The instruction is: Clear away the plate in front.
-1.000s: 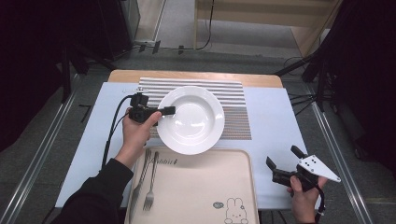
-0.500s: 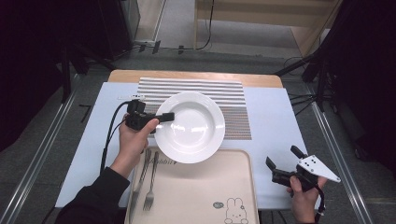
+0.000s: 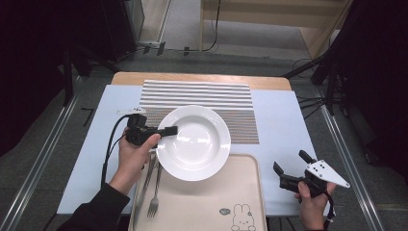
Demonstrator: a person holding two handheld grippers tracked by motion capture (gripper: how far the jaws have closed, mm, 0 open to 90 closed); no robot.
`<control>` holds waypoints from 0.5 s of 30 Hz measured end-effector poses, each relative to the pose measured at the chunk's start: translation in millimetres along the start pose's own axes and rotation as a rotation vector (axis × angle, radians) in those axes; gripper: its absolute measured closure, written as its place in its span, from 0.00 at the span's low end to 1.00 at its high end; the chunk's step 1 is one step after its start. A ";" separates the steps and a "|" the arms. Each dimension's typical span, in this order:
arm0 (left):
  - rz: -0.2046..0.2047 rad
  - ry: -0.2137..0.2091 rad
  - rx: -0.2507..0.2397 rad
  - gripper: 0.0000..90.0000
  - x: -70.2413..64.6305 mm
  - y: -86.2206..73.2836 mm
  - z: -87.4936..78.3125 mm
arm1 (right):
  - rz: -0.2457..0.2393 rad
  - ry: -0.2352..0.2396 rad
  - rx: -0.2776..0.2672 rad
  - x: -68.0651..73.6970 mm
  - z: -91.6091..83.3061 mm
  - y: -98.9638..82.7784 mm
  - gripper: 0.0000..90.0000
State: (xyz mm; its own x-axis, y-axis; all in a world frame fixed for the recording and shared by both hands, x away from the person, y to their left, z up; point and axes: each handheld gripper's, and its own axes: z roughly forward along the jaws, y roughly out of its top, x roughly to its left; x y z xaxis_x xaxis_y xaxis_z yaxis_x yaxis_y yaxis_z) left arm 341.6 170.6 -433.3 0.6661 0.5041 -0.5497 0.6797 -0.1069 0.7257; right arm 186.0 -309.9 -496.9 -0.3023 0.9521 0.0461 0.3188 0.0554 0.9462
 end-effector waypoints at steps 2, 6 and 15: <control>0.001 -0.007 0.004 0.91 -2.0 -4.6 -0.4 | 0.000 0.001 0.000 0.2 0.0 0.0 0.00; 0.002 -0.017 0.010 0.90 -6.3 -14.4 -1.3 | 0.001 0.001 0.000 0.3 -0.1 0.0 0.00; -0.014 -0.035 0.037 0.90 -12.4 -35.3 -0.6 | 0.003 0.001 0.000 1.0 -0.5 0.3 0.00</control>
State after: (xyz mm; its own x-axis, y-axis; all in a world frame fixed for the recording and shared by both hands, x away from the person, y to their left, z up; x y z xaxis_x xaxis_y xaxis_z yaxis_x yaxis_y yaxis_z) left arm 309.2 168.6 -451.9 0.6663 0.4754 -0.5745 0.6996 -0.1319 0.7023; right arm 185.4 -309.0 -496.5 -0.3023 0.9520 0.0488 0.3198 0.0530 0.9460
